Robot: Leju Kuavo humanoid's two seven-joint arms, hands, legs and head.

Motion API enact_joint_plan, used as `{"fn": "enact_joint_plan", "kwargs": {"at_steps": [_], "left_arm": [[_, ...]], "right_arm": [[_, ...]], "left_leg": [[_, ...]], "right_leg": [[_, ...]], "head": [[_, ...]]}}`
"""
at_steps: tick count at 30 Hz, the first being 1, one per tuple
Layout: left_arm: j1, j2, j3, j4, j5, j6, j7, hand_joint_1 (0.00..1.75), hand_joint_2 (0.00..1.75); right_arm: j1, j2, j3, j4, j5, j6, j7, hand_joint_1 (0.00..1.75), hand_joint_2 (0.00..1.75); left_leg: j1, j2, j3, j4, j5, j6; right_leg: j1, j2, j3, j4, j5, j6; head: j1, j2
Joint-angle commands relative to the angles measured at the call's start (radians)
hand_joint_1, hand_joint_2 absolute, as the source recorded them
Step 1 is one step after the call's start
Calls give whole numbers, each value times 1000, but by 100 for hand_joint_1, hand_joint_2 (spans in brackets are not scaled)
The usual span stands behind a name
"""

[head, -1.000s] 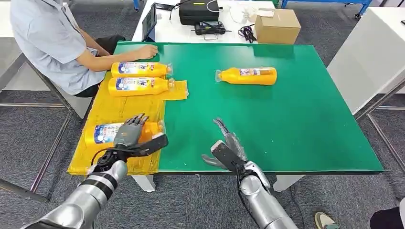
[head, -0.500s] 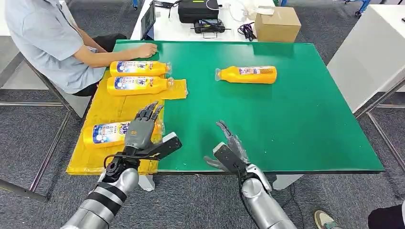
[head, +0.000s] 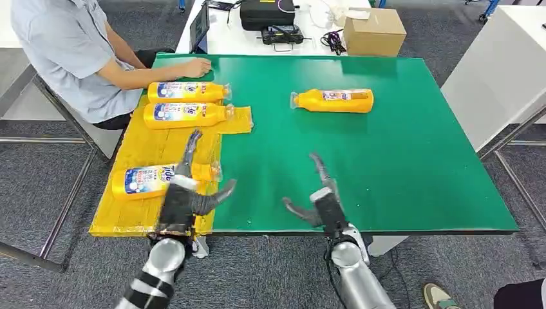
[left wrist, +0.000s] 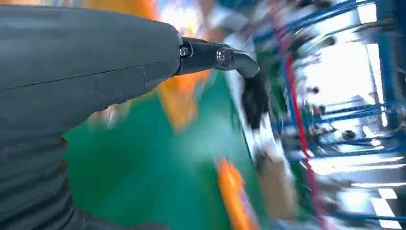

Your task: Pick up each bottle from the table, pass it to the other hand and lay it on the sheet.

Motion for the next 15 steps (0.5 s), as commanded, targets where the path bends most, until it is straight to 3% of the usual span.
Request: {"fn": "enact_joint_plan", "kwargs": {"at_steps": [1, 3, 4, 15], "left_arm": [[124, -58, 68, -47, 186, 25, 18, 0, 175], [122, -49, 67, -49, 214, 8, 30, 0, 175], [123, -44, 67, -50, 232, -2, 29, 0, 175], [122, -37, 63, -51, 251, -23, 34, 0, 175]], "right_arm": [[76, 42, -115, -152, 93, -231, 125, 0, 0], [80, 24, -85, -155, 156, -274, 119, 0, 0], [81, 4, -65, -157, 193, -301, 111, 0, 175], [81, -14, -55, -158, 219, -315, 103, 0, 175]], "left_leg": [[2, 2, 3, -1, -1, -3], [2, 3, 2, 0, -1, -3], [2, 4, 2, 0, -1, -4], [1, 2, 1, 0, 0, -2]], "right_leg": [[2, 2, 3, -1, 0, -5], [2, 3, 1, 0, 0, -4], [3, 3, 1, 0, 0, -5], [1, 1, 1, -1, 0, -2]], "head": [[0, 0], [0, 0], [0, 0], [0, 0]]}}
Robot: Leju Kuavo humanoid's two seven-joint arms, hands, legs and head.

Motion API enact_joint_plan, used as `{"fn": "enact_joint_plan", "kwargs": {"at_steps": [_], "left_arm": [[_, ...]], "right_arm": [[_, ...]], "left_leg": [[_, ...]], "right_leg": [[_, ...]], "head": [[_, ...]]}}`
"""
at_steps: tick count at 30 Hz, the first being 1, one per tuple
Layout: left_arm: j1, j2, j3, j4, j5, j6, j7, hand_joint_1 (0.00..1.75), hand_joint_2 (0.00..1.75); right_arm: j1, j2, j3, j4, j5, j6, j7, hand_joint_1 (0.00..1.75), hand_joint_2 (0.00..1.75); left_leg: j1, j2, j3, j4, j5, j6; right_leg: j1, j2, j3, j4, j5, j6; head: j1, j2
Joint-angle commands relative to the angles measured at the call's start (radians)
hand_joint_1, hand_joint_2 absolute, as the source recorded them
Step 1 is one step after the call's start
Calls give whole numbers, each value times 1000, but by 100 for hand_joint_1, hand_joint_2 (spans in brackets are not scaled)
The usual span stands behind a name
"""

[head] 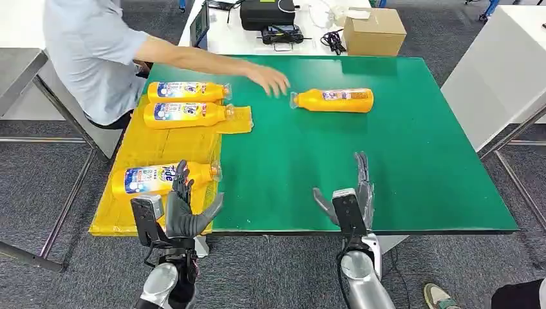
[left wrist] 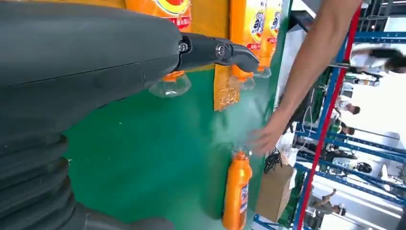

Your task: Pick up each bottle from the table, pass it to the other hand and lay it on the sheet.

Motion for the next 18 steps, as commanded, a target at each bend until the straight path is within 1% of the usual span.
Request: {"fn": "enact_joint_plan", "kwargs": {"at_steps": [1, 2, 3, 4, 6, 8, 9, 10, 11, 12, 13, 15, 16, 17, 18], "left_arm": [[-4, 20, 10, 6, 16, -35, -2, 0, 175], [-2, 20, 13, 6, 18, -34, -2, 0, 175], [-2, 22, 14, 7, 36, -53, 5, 0, 175], [-1, 21, 13, 11, 44, -61, 14, 0, 175], [-2, 31, -4, 20, 44, -92, 30, 0, 175], [0, 45, -33, 43, 10, -120, 41, 0, 175], [3, 44, -32, 45, 9, -121, 40, 0, 175], [6, 44, -36, 47, 0, -126, 40, 0, 175], [9, 47, -42, 46, -19, -120, 39, 0, 175], [10, 49, -44, 45, -31, -113, 37, 0, 175], [17, 45, -40, 38, -106, -47, 18, 0, 175], [26, 40, -23, 21, -99, -56, 32, 0, 175], [26, 41, -21, 15, -106, -54, 35, 0, 175], [27, 40, -18, 9, -114, -48, 38, 0, 175], [28, 39, -16, 5, -115, -46, 39, 0, 175]], "right_arm": [[-8, -60, 41, -1, 111, -63, -18, 0, 175], [-8, -86, 60, -1, 152, -58, -10, 0, 175], [-7, -137, 90, 12, 308, -101, 23, 0, 175], [-9, -156, 86, 33, 391, -138, 54, 0, 175], [-22, -163, 86, 64, 402, -138, 62, 0, 175], [-54, -174, 102, 135, 528, -203, 116, 0, 175], [-59, -175, 103, 144, 536, -207, 121, 0, 175], [-74, -179, 109, 174, 587, -230, 156, 0, 175], [-84, -178, 114, 196, 614, -232, 182, 0, 175], [-88, -179, 114, 203, 616, -227, 189, 0, 175], [-115, -196, 132, 253, 651, -159, 238, 0, 175], [-141, -211, 141, 306, 658, -100, 270, 0, 175], [-151, -213, 142, 327, 669, -94, 283, 0, 175], [-161, -214, 141, 346, 670, -83, 290, 0, 175], [-164, -215, 141, 353, 671, -83, 292, 0, 175]], "left_leg": [[2, 3, 3, 0, -1, -3], [3, 3, 4, 0, -2, -4], [2, 2, 3, -1, -1, -3], [1, 1, 2, -1, -1, -2], [1, 0, 2, -1, 0, -2], [3, 2, 5, -2, -1, -3], [2, 3, 5, -2, -1, -3], [1, 2, 3, -2, 0, -2], [2, 4, 5, -2, -1, -3], [3, 5, 6, -3, -1, -4], [1, 2, 3, -2, 0, -2], [2, 6, 5, -2, -1, -3], [1, 4, 2, -1, -1, -2], [2, 5, 4, -2, -1, -3], [1, 4, 3, -1, -1, -2]], "right_leg": [[2, 2, 3, -1, 0, -4], [3, 3, 4, -1, 0, -5], [2, 2, 3, -2, 0, -4], [2, 1, 3, -2, 0, -3], [1, 0, 3, -2, 0, -2], [3, 2, 5, -4, 1, -5], [3, 2, 5, -4, 1, -5], [2, 2, 3, -3, 1, -3], [2, 4, 5, -4, 1, -4], [3, 5, 6, -5, 1, -5], [1, 2, 3, -2, 1, -2], [2, 5, 4, -3, 1, -4], [1, 4, 2, -2, 1, -2], [2, 5, 3, -3, 1, -4], [2, 4, 3, -2, 1, -3]], "head": [[0, 0], [0, 0], [0, 0], [0, 0], [0, 0], [0, 0], [0, 0], [0, 0], [0, 0], [0, 0], [0, 0], [0, 0], [0, 0], [0, 0], [0, 0]]}}
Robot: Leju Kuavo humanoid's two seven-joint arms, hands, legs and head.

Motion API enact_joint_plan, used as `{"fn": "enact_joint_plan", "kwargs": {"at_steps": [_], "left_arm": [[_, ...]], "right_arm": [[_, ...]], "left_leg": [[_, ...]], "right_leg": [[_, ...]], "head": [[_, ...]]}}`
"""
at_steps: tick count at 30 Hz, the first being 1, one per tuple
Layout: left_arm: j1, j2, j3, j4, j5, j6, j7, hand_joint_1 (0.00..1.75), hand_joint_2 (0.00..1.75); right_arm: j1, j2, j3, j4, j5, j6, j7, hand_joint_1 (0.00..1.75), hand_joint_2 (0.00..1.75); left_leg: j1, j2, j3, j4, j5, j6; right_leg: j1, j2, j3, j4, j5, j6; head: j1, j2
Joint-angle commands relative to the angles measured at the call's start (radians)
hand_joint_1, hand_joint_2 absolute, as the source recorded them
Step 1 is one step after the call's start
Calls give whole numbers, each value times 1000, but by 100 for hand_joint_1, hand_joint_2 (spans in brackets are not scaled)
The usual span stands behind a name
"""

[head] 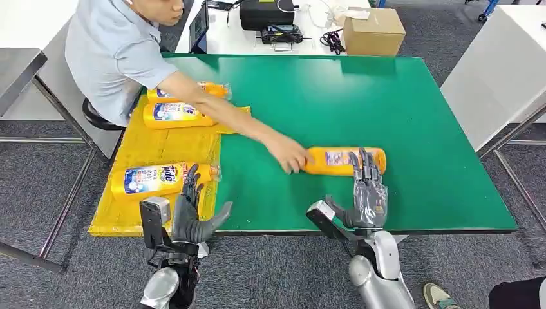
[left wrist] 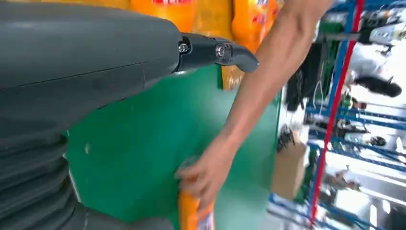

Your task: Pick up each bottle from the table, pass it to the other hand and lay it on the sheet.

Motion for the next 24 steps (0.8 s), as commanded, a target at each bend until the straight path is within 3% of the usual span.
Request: {"fn": "enact_joint_plan", "kwargs": {"at_steps": [1, 8, 11, 20, 24], "left_arm": [[7, 30, -4, -4, -44, 28, 23, 0, 175], [8, 27, -16, -3, -97, 72, 43, 0, 175], [1, 32, -24, 7, -112, 69, 58, 0, 175], [4, 30, -30, -7, -139, 74, 56, 0, 175], [7, 33, -34, -11, -175, 87, 48, 0, 175]], "right_arm": [[-133, -72, 62, 278, 35, 108, 92, 0, 175], [-144, -78, 46, 267, 19, 174, 119, 0, 175], [-140, -73, 20, 275, -73, 224, 70, 0, 175], [-156, -87, 52, 274, 11, 170, 95, 0, 175], [-124, -69, 27, 175, -130, 230, 0, 0, 175]], "left_leg": [[2, 3, 4, -1, 0, -3], [2, 2, 2, 0, -1, -2], [2, 4, 4, 0, -1, -4], [2, 3, 3, 0, -1, -3], [2, 3, 2, 0, -1, -3]], "right_leg": [[2, 2, 4, -2, 1, -4], [2, 2, 2, -1, 0, -3], [2, 3, 3, -1, 0, -5], [2, 3, 2, -1, 0, -4], [2, 3, 1, 0, 0, -4]], "head": [[0, 0], [0, 0], [0, 0], [0, 0], [0, 0]]}}
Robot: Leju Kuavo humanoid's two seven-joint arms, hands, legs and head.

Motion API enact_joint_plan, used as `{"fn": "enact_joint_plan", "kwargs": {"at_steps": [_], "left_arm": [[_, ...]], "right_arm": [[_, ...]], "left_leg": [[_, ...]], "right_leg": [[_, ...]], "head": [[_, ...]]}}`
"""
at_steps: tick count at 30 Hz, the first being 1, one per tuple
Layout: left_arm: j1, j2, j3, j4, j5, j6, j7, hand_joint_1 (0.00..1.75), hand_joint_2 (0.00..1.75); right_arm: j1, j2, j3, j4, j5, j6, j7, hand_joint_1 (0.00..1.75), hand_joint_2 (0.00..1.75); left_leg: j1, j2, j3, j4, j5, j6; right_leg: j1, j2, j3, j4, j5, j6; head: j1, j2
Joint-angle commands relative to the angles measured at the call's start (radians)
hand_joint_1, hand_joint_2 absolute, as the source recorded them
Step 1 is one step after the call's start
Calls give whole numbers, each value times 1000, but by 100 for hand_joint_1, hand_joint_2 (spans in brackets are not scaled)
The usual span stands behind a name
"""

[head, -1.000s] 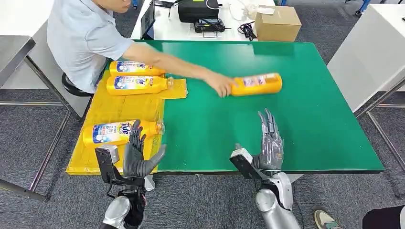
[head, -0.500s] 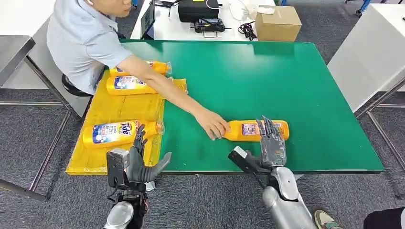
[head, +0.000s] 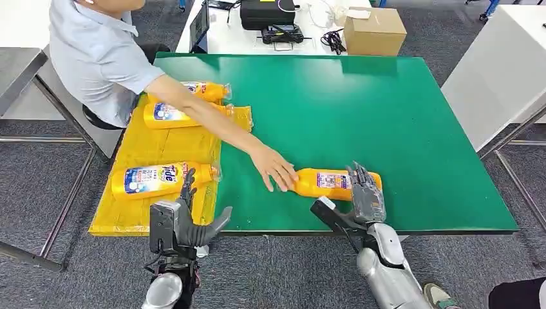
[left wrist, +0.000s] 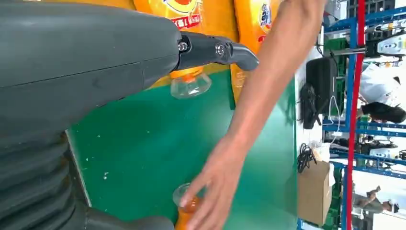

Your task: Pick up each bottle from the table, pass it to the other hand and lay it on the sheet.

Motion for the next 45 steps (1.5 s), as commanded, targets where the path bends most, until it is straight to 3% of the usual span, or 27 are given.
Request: {"fn": "enact_joint_plan", "kwargs": {"at_steps": [1, 6, 10, 19, 24, 29, 45], "left_arm": [[-11, 30, -26, 3, -55, 18, -7, 0, 175], [-6, 28, -25, -2, -56, 12, -1, 0, 175], [-8, 25, -18, 0, -47, -11, 13, 0, 175], [-10, 24, -18, 4, -44, -17, 15, 0, 175], [-25, 28, -27, 21, -26, -46, 27, 0, 175], [-31, 28, -28, 37, 23, -89, 53, 0, 175], [-60, 37, -33, 84, 65, -128, 82, 0, 175]], "right_arm": [[5, 12, -2, -96, -163, 64, -109, 0, 175], [39, 5, 17, -163, -140, 52, -93, 0, 175], [-3, -36, 40, -120, -83, 90, -34, 0, 175], [-43, -51, 44, -75, -80, 102, -33, 0, 175], [-144, -81, 57, 52, -104, 197, -9, 0, 175], [-213, -85, 49, 149, -118, 209, -12, 0, 175], [-281, -106, 92, 294, -127, 289, -17, 0, 175]], "left_leg": [[2, 5, 3, 0, -2, -3], [1, 2, 1, 0, -1, -2], [1, 2, 1, 0, 0, -2], [1, 2, 1, 0, 0, -1], [2, 6, 4, 0, -1, -3], [0, 3, 1, 0, 0, -1], [0, 2, 2, 0, 0, -1]], "right_leg": [[2, 4, 2, 0, 0, -5], [1, 1, 1, 0, 0, -3], [1, 1, 0, 0, 0, -2], [1, 2, 1, -1, 1, -2], [2, 5, 2, -1, 1, -4], [1, 2, 1, -1, 1, -1], [1, 2, 1, -1, 2, -1]], "head": [[0, 0], [0, 0], [0, 0], [0, 0], [0, 0], [0, 0], [0, 0]]}}
